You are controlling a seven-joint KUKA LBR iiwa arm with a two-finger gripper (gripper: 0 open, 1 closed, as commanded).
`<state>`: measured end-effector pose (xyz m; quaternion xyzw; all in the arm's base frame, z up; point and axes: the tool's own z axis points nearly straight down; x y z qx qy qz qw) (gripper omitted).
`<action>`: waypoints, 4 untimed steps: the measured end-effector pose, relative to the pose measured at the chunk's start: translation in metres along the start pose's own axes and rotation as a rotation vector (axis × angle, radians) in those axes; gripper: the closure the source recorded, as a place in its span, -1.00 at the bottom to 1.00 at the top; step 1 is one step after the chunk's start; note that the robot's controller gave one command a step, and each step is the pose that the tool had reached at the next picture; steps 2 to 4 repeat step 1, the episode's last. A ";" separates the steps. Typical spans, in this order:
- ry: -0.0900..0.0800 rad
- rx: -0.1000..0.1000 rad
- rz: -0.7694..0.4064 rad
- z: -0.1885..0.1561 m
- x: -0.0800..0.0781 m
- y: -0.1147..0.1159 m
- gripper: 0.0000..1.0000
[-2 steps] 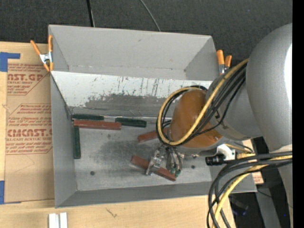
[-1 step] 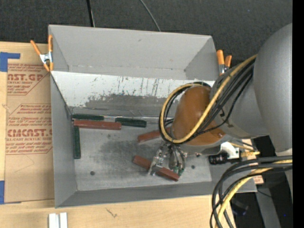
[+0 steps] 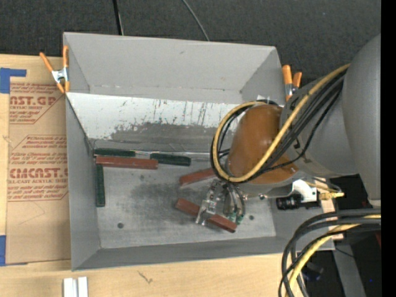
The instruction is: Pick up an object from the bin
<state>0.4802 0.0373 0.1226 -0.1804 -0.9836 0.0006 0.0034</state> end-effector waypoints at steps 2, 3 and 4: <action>-0.005 -0.003 0.000 -0.019 -0.001 0.001 1.00; -0.005 -0.003 0.000 -0.019 -0.001 0.001 1.00; -0.005 -0.003 0.000 -0.019 -0.001 0.001 1.00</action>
Offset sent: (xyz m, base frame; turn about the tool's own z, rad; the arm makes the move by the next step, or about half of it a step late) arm 0.0000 0.0001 0.0090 0.0000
